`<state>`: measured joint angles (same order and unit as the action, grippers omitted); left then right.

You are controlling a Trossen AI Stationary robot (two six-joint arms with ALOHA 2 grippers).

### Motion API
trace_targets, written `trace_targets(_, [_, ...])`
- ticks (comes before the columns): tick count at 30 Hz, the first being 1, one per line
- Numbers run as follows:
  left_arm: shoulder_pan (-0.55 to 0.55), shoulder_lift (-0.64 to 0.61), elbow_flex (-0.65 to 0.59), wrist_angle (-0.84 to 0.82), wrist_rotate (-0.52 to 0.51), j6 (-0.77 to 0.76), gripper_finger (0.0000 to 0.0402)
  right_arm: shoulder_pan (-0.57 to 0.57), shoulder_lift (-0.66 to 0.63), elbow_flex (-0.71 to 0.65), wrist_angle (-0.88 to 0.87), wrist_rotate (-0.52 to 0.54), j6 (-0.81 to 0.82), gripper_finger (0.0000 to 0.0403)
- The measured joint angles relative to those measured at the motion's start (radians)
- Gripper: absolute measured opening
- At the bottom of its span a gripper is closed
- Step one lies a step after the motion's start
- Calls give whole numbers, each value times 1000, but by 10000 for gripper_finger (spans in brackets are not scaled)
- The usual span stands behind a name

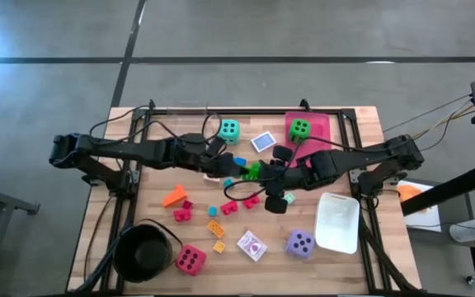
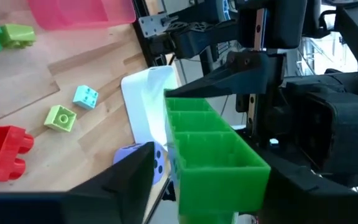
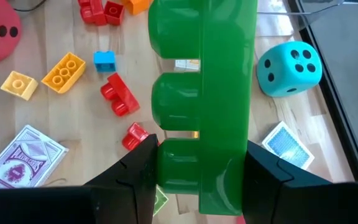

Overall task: Pick & Place Toys
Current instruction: Put the green game piece into the transparent bin

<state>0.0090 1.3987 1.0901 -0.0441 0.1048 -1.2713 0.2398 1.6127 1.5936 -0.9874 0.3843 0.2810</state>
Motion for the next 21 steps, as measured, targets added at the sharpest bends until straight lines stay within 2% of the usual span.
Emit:
trace_targets(7, [0,1,0,14,-4,18,139,0,-1,0,-3,6,11,158])
trace_targets(13, [0,1,0,15,-3,18,137,0,-1,1,-2,4,22,159])
trace_targets(15, [0,1,0,15,0,17,137,0,-3,1,-2,-11,21,186])
trace_targets(21, [0,0,0,31,3,22,137,0,-4,2,1,-42,26,299])
